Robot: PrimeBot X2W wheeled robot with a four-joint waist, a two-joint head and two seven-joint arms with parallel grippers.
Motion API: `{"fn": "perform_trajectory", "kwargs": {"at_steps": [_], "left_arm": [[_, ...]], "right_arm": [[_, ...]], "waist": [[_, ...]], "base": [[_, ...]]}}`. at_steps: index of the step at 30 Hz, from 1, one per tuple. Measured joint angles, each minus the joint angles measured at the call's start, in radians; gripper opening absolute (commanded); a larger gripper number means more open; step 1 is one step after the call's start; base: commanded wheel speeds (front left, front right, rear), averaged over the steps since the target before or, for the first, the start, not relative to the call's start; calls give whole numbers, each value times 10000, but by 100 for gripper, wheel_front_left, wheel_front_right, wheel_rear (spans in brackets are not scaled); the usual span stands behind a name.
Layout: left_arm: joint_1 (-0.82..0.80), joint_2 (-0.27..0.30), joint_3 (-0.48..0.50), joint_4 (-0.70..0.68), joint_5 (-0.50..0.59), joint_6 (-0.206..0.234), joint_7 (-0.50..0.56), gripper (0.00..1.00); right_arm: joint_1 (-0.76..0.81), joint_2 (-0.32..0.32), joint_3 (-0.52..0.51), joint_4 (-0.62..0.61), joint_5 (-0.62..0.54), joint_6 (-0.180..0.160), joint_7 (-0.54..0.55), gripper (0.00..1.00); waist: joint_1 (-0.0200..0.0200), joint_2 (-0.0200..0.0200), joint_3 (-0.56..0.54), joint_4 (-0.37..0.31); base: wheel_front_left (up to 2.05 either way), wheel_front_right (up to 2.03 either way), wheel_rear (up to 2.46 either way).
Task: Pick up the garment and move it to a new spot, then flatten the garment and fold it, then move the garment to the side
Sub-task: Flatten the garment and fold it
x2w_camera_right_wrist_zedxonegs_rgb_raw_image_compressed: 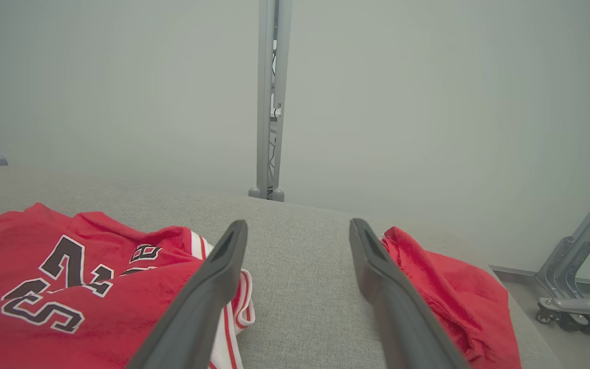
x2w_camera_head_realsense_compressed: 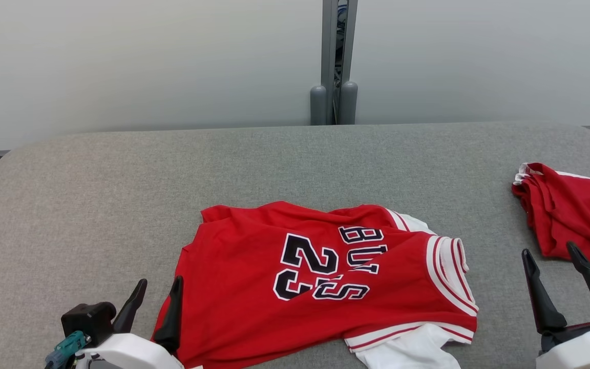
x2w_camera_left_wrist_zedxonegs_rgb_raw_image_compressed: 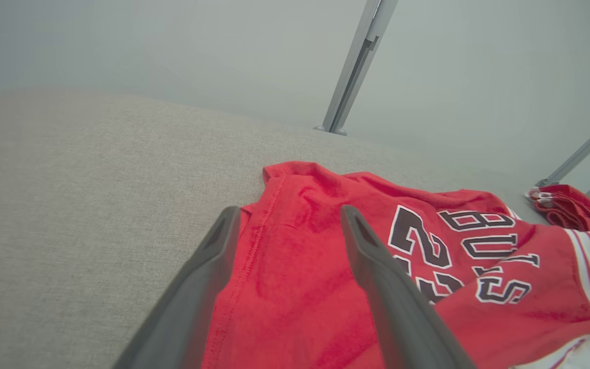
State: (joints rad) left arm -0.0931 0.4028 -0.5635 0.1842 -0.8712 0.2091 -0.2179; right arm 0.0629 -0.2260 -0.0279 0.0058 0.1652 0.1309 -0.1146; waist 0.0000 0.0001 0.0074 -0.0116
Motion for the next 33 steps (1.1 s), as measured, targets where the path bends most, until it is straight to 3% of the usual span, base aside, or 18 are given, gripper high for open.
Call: {"fn": "perform_trajectory", "kwargs": {"at_steps": [10, 26, 33], "left_arm": [[715, 2, 188, -192, 119, 387, -249, 100], [927, 92, 217, -407, 255, 652, -188, 100], [1320, 163, 228, -564, -247, 658, 447, 100]], "right_arm": [[802, 872, -372, -148, -301, 0, -96, 100], [684, 880, 0, -102, -305, 0, 25, 100], [716, 947, 111, 272, -33, 0, 280, 100]], "waist": [[0, 0, -336, -55], [1, 0, -440, 24], [0, 0, -295, 162]], "base": [[0, 0, 0], [0, 0, 0], [0, 0, 0]]}}
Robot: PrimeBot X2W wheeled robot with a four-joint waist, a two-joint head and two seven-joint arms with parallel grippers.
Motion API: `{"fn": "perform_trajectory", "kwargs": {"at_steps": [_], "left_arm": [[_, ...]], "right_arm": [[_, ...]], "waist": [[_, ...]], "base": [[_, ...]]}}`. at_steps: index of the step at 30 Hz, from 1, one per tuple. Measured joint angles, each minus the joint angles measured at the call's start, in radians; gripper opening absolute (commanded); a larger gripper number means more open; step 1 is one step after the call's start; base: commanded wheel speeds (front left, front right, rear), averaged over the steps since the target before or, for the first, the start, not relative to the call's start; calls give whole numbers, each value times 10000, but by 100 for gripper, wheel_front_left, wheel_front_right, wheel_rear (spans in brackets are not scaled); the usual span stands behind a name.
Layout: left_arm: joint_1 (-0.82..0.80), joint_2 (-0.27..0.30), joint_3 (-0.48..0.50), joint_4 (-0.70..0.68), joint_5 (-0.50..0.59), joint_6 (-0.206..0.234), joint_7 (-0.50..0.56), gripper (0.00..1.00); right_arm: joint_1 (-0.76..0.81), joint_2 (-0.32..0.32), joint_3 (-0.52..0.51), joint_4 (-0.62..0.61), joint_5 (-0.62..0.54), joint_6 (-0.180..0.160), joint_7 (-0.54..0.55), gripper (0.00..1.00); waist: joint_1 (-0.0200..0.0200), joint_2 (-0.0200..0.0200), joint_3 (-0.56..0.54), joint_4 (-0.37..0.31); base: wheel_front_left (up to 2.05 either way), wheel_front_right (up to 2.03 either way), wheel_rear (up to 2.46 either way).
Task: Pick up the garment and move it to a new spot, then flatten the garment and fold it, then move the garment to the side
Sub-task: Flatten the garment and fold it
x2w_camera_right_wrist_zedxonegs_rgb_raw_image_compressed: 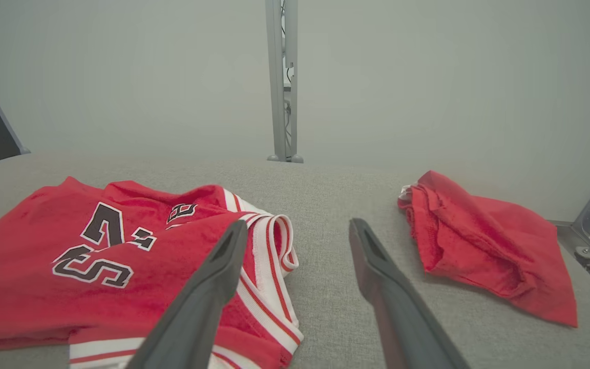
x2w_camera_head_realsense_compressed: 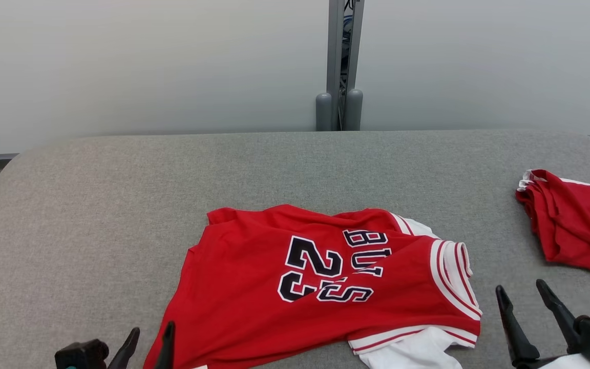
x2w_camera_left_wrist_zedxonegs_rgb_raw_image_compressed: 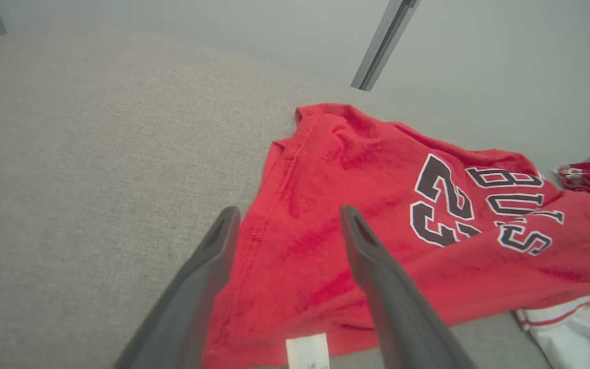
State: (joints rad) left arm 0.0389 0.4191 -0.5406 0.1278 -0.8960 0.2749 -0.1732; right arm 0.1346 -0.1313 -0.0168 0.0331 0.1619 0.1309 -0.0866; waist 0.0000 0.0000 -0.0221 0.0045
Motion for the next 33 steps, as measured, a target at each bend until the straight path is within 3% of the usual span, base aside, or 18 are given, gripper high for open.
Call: {"fn": "perform_trajectory", "kwargs": {"at_steps": [8, 10, 13, 23, 31, 32, 33], "left_arm": [[1111, 362, 215, -500, -871, 522, 951, 100], [1290, 345, 267, -644, -1066, 589, 1055, 96], [1410, 320, 316, -719, -1221, 685, 1216, 100], [1329, -42, 474, 10, -1737, 497, 1363, 100], [885, -351, 694, 832, -2067, 56, 1208, 100], [843, -387, 715, 913, -2113, -12, 1200, 95], [787, -418, 727, 984, -2142, -27, 1197, 73]], "right_arm": [[356, 50, 184, 537, 242, 0, 25, 100], [393, 48, 219, 525, 253, 0, 25, 100], [382, 48, 299, 688, 257, 0, -38, 100], [58, -50, 639, 1085, 401, 0, -196, 100], [16, -119, 821, 1501, 612, 0, -209, 100], [9, -123, 851, 1569, 688, 0, -209, 100], [0, -127, 894, 1643, 732, 0, -203, 100]], "waist": [[0, 0, 272, 69], [0, 0, 334, 58], [0, 0, 428, 25], [0, 0, 673, -217], [0, 0, 835, -387], [0, 0, 852, -403], [0, 0, 867, -415]], "base": [[0, 0, 0], [0, 0, 0], [0, 0, 0], [0, 0, 0], [0, 0, 0], [0, 0, 0], [0, 0, 0]]}}
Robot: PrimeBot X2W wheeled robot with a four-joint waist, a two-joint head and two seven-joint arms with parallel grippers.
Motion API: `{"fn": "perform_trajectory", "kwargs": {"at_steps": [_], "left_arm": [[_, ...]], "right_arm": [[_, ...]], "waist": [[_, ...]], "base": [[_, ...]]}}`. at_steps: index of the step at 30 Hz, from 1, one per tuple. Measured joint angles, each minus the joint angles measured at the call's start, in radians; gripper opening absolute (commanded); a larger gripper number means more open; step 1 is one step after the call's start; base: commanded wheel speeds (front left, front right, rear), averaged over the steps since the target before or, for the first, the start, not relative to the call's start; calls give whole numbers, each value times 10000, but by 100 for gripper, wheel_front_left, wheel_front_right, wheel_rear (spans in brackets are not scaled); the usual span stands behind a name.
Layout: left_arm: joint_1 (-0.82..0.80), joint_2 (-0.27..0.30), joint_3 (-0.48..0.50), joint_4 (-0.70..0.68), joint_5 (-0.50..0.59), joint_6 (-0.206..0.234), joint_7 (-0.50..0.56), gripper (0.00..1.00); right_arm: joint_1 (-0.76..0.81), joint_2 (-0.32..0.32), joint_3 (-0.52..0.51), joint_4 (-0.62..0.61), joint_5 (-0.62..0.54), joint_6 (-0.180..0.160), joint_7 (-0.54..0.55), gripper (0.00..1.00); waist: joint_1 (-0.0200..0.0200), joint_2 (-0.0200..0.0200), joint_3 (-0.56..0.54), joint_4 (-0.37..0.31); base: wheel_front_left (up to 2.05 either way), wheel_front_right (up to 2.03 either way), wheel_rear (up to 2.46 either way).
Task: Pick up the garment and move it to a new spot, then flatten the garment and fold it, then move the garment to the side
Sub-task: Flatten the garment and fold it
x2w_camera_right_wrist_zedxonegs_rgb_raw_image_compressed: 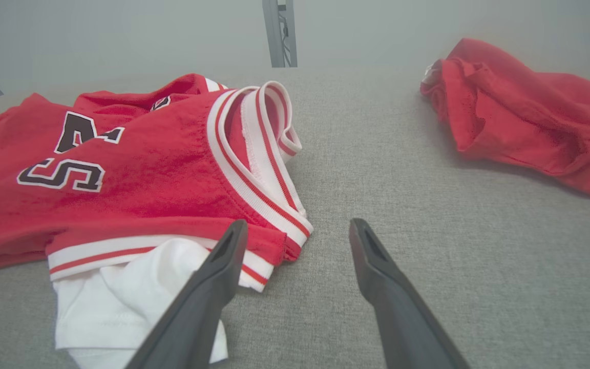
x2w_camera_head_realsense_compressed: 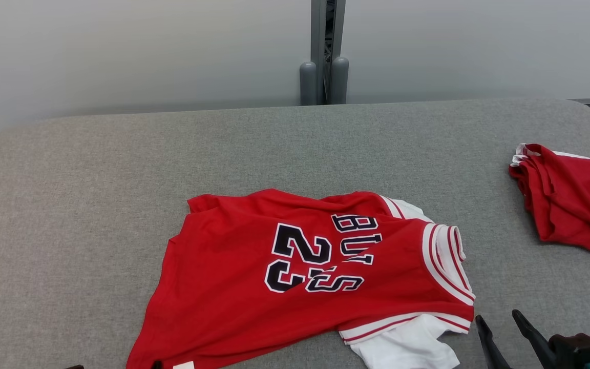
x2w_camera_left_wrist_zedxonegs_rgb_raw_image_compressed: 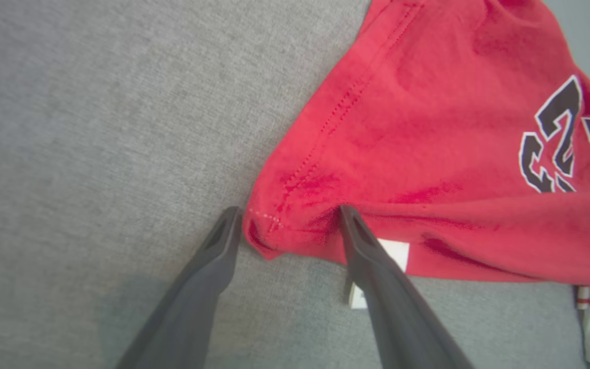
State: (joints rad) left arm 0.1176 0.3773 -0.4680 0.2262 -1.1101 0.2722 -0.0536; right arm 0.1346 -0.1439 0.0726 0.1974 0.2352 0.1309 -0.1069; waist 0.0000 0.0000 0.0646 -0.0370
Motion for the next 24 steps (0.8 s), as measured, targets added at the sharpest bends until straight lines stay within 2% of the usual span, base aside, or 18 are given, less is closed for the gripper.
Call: {"fn": "perform_trajectory", "kwargs": {"at_steps": [1, 3, 8, 17, 24], "left_arm": [[-40, -15, 12, 52, 0, -44, -25, 40], [-122, -40, 31, 174, 2, -94, -88, 0], [-298, -113, 6, 232, 48, -295, -240, 0], [-508, -58, -144, 17, 299, -345, -303, 0], [-599, -46, -207, -253, 376, -320, -301, 0]], "right_arm": [[-1, 0, 48, 63, 59, 0, 13, 100], [-2, 10, 184, 242, 242, 0, 81, 100], [-31, 52, 704, 780, 953, 0, 96, 100], [-263, 94, 1674, 1154, 2268, 0, 10, 100], [67, -606, 2527, 848, 2525, -2, 174, 100]], "waist": [[0, 0, 15, -9], [0, 0, 51, -18], [0, 0, 125, 41], [-1, 0, 174, 292], [0, 0, 284, 381]], "base": [[0, 0, 0], [0, 0, 0], [0, 0, 0], [0, 0, 0], [0, 0, 0]]}}
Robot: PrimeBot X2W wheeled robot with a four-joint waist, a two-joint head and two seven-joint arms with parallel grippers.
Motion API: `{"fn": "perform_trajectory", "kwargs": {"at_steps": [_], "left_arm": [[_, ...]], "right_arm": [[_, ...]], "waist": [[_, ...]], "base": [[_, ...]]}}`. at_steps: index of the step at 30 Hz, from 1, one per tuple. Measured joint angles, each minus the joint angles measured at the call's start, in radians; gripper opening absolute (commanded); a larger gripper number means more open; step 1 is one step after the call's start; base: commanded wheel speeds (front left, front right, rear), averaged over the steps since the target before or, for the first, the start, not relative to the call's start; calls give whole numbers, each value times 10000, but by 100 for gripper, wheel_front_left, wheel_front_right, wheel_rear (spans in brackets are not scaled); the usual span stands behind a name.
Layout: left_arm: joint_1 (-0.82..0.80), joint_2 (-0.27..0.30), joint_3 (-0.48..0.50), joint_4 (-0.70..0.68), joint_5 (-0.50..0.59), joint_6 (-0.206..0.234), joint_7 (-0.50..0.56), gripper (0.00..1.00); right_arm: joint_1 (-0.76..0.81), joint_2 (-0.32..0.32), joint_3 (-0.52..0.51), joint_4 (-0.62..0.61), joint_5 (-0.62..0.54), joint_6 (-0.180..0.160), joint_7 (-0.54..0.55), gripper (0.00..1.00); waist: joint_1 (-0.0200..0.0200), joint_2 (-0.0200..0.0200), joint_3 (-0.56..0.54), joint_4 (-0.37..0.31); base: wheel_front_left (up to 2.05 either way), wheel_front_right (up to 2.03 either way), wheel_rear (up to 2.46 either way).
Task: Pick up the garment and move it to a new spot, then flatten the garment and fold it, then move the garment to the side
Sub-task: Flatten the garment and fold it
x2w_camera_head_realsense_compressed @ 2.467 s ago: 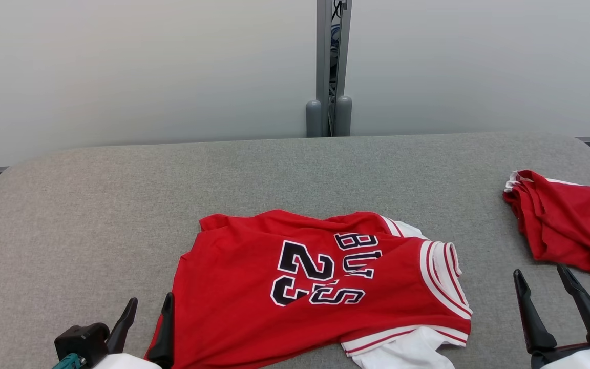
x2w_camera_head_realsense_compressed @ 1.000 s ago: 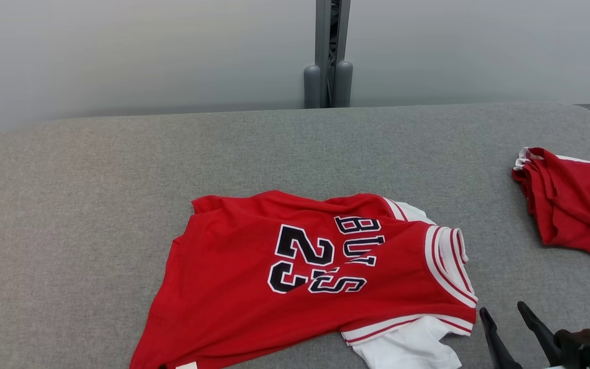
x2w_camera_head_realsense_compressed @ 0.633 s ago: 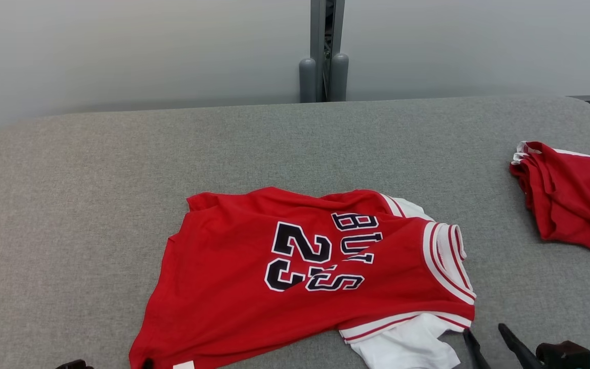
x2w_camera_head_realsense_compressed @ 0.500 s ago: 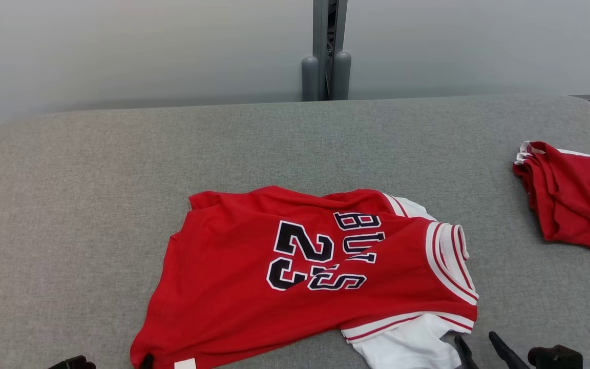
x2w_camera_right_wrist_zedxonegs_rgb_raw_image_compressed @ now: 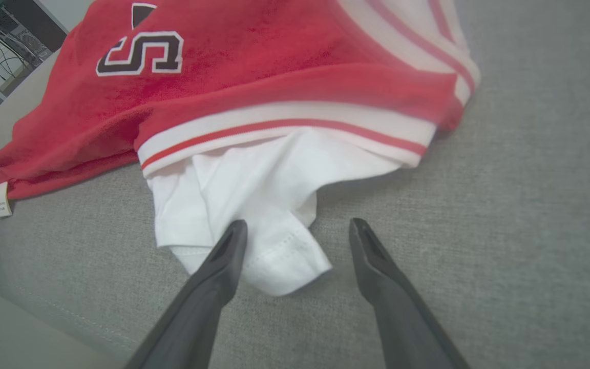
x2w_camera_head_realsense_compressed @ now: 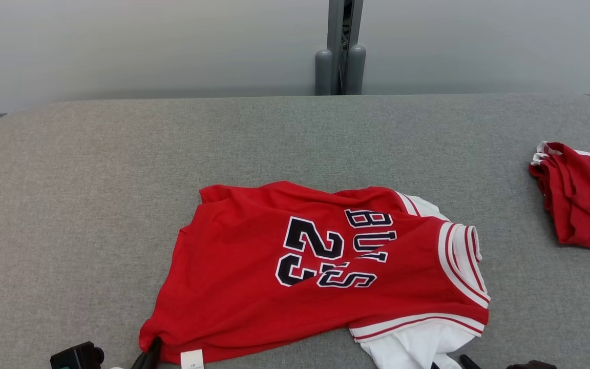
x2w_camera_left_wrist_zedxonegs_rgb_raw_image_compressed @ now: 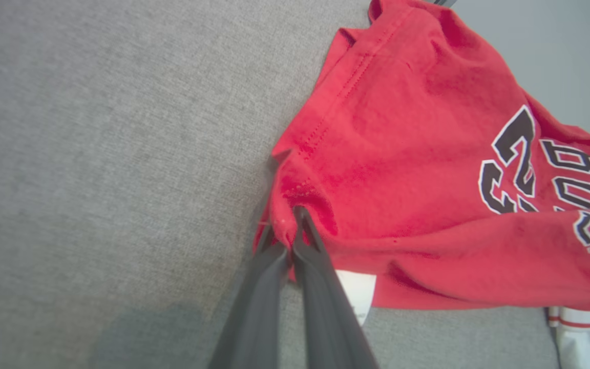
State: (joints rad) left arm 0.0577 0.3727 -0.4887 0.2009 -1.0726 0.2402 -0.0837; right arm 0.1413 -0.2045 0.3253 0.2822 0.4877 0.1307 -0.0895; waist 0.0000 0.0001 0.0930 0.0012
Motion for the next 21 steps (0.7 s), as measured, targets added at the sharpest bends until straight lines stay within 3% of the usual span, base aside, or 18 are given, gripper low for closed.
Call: {"fn": "perform_trajectory", "kwargs": {"at_steps": [5, 15, 21], "left_arm": [[1, 25, -13, -92, 65, 48, -6, 0], [2, 61, 0, -288, 98, 125, -109, 0], [-41, 44, -21, -288, 105, 130, -125, 0]], "right_arm": [[136, -282, 437, -242, 180, 2, 84, 100], [750, -1012, -558, -1578, 130, 0, 144, 100], [995, -1151, -228, -2414, 215, 2, 522, 100]], "waist": [[0, 0, 72, -15], [0, 0, 292, -187], [0, 0, 398, -260]], "base": [[0, 0, 0], [0, 0, 0], [0, 0, 0]]}}
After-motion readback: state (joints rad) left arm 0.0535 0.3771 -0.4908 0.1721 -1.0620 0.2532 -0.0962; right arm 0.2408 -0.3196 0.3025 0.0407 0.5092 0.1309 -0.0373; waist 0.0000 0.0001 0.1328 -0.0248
